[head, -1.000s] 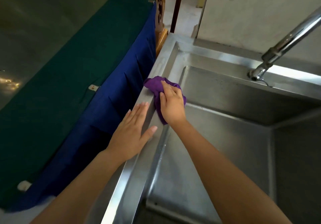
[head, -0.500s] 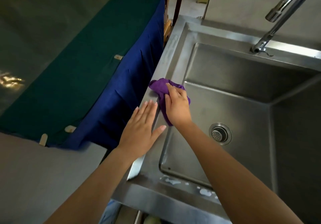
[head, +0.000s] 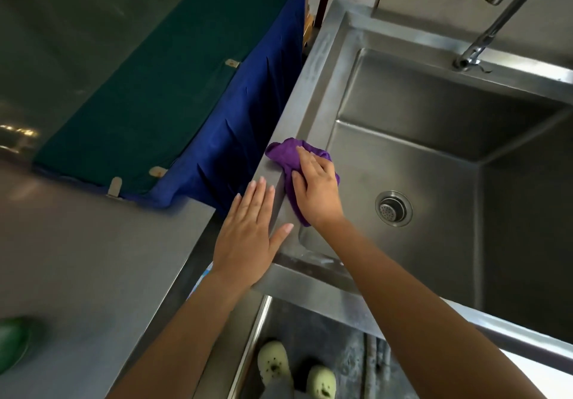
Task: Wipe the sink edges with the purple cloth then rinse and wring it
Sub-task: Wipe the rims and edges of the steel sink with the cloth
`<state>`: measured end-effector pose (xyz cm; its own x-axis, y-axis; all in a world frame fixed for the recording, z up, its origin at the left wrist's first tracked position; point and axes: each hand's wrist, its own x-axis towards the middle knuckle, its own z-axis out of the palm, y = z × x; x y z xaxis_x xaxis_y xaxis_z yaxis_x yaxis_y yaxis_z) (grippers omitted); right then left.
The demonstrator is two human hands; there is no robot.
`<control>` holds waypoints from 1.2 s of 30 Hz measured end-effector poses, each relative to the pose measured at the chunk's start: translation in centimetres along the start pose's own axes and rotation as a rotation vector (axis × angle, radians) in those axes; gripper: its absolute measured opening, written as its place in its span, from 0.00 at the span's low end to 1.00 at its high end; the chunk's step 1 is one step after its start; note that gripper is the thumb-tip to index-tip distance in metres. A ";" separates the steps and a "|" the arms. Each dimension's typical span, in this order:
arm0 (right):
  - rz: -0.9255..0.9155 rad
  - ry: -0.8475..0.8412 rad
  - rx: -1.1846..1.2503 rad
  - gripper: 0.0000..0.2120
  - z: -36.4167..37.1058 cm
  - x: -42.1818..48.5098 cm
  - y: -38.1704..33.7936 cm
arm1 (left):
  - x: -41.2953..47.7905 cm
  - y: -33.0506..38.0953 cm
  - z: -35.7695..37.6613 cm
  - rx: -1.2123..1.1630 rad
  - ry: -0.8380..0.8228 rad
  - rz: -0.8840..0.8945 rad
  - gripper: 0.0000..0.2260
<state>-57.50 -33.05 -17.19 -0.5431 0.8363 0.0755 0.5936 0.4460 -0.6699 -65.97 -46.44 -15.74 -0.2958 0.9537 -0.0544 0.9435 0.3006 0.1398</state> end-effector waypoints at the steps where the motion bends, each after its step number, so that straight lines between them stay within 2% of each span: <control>1: -0.006 -0.005 -0.002 0.21 0.1 -0.3 -0.1 | -0.7 0.1 0.1 0.004 0.010 -0.024 0.36; 6: -0.043 -0.045 0.031 0.22 -0.1 -2.6 -0.2 | -4.3 1.1 0.8 -0.003 0.063 -0.104 0.34; 14: -0.304 -0.188 -0.050 0.18 -1.4 -7.9 0.1 | -9.6 4.5 1.8 -0.049 0.120 -0.325 0.31; 22: -0.291 -0.331 -0.135 0.14 -3.7 -10.7 -1.8 | -10.0 4.3 2.3 -0.096 0.136 -0.306 0.38; 24: -0.241 -0.417 -0.124 0.13 -4.9 -10.4 -1.9 | -10.0 4.3 2.2 -0.108 0.141 -0.296 0.38; 27: -0.292 -0.507 -0.192 0.12 -6.8 -10.9 -1.4 | -10.0 4.1 2.2 -0.105 0.137 -0.283 0.36; 30: -0.274 -0.377 -0.198 0.11 -8.1 -11.4 -0.8 | -10.0 3.9 2.3 -0.082 0.140 -0.277 0.35; 33: -0.142 -0.030 -0.076 0.12 -7.7 -8.4 -1.2 | -9.8 3.4 2.0 -0.118 0.139 -0.261 0.36; 34: -0.110 0.016 -0.028 0.14 -7.1 -6.7 -1.6 | -9.6 3.1 1.8 -0.131 0.145 -0.251 0.36; 36: -0.107 -0.050 -0.009 0.20 -5.4 -3.6 -2.7 | -9.1 2.2 1.5 -0.148 0.145 -0.233 0.37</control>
<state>-53.90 -35.58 -11.64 -0.6321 0.7671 0.1093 0.5361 0.5347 -0.6532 -60.95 -54.47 -16.45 -0.5296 0.8474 0.0386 0.8190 0.4990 0.2831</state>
